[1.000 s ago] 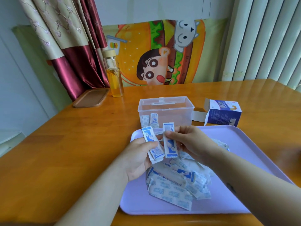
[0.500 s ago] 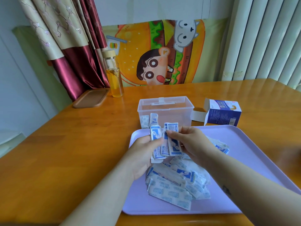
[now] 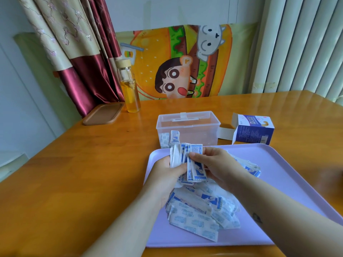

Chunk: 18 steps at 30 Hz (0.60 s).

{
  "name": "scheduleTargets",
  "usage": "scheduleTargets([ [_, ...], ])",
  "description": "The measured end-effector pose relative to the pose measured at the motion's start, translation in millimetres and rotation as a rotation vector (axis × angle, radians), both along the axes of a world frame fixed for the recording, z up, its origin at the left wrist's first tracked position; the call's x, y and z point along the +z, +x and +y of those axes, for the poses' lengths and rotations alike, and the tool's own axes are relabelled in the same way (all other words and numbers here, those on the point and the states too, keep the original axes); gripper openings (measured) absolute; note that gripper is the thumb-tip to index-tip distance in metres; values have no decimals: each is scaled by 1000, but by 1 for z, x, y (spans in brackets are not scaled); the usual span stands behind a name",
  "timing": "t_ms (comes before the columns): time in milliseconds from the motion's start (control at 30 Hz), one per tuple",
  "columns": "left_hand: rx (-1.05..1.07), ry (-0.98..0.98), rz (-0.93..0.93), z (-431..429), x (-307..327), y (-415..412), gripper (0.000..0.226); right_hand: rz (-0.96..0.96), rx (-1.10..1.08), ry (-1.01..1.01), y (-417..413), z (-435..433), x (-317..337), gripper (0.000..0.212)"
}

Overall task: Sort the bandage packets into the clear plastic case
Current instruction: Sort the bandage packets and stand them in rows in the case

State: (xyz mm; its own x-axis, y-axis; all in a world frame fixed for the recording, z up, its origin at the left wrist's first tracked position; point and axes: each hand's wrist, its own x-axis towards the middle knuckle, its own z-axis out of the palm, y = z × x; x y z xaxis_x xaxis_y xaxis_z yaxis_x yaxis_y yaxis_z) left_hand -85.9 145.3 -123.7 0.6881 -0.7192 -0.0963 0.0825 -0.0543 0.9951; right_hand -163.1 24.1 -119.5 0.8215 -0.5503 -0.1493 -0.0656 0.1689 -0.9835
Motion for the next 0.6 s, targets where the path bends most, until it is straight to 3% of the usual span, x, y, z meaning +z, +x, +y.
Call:
scheduleTargets([
  [100, 12, -6, 85, 0, -3, 0, 21, 24, -48, -58, -2, -5, -3, 11],
  [233, 22, -15, 62, 1, -2, 3, 20, 27, -64, -53, -6, -9, -2, 14],
  [433, 78, -39, 13, 2, 2, 7, 18, -98, 6, 146, -12, -12, 9, 20],
  [600, 31, -33, 90, -2, 6, -3, 16, -137, -111, -35, -4, 1, 4, 16],
])
